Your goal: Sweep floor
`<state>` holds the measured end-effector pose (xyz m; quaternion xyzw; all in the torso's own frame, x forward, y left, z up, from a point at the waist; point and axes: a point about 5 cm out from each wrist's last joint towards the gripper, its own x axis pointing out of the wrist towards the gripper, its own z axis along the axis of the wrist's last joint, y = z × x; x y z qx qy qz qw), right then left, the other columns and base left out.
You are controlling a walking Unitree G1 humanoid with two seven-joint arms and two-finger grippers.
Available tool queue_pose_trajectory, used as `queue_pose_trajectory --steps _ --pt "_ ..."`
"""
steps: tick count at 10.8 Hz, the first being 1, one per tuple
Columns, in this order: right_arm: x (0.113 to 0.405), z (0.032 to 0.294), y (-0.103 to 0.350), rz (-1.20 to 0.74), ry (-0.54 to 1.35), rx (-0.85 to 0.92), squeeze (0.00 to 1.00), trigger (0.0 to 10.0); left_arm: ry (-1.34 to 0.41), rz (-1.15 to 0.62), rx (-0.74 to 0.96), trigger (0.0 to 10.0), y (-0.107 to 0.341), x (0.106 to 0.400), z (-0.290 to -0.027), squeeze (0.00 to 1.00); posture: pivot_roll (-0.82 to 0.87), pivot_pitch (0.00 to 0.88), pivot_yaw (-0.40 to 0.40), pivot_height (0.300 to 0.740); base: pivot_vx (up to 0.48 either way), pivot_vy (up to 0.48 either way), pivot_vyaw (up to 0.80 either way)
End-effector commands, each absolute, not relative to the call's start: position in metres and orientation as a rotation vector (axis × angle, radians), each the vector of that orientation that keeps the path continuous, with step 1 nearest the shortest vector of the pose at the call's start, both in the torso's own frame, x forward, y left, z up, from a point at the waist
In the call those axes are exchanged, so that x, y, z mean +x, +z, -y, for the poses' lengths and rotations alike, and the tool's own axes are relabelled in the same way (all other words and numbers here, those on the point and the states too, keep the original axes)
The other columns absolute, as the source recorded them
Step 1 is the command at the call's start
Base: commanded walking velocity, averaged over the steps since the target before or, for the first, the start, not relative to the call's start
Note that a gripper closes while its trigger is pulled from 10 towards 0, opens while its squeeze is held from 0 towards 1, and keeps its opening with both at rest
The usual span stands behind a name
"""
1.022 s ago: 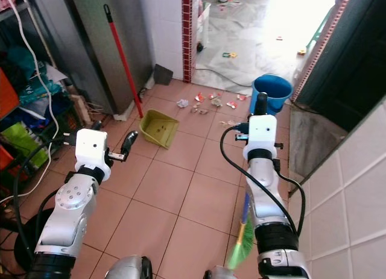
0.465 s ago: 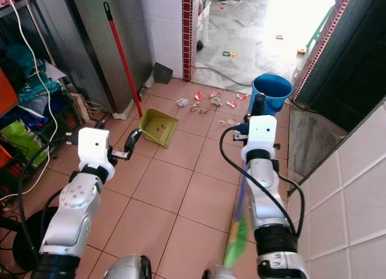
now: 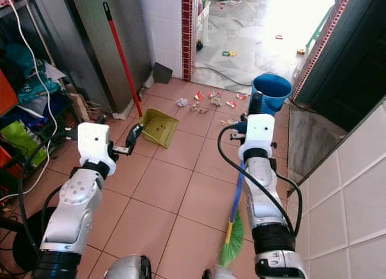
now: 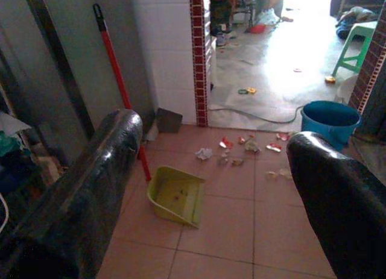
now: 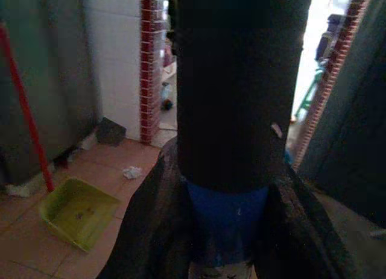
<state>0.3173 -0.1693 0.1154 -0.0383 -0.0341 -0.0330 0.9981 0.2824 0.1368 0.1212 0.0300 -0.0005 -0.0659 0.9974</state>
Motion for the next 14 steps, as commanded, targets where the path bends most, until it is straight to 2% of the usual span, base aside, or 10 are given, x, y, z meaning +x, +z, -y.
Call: queue_pose_trajectory --steps 1,4,8,10,14 --pt "0.32 0.164 0.129 0.119 -0.036 -0.04 0.0 10.0 -0.132 0.03 0.054 10.0 0.131 0.285 -0.135 0.0 0.05 0.044 -0.01 0.74 0.0 0.0 0.0" --pt "0.317 0.172 0.129 0.118 -0.091 -0.033 0.0 10.0 -0.145 0.052 0.036 10.0 0.138 0.285 -0.13 0.0 0.06 0.05 -0.026 0.74 0.0 0.19 0.0" --pt "0.313 0.163 0.122 0.063 -0.084 -0.031 0.0 10.0 -0.166 0.035 0.041 10.0 0.139 0.283 -0.127 0.0 0.05 0.076 -0.036 0.74 0.066 0.435 0.0" --pt "0.314 0.162 0.124 0.075 -0.076 -0.039 0.0 10.0 -0.186 0.049 0.038 10.0 0.142 0.283 -0.126 0.0 0.05 0.066 -0.037 0.74 0.459 0.0 0.0" --pt "0.316 0.166 0.125 0.081 -0.078 -0.046 0.0 10.0 -0.22 0.065 0.034 10.0 0.146 0.282 -0.122 0.0 0.07 0.065 -0.03 0.74 0.251 0.0 0.0"
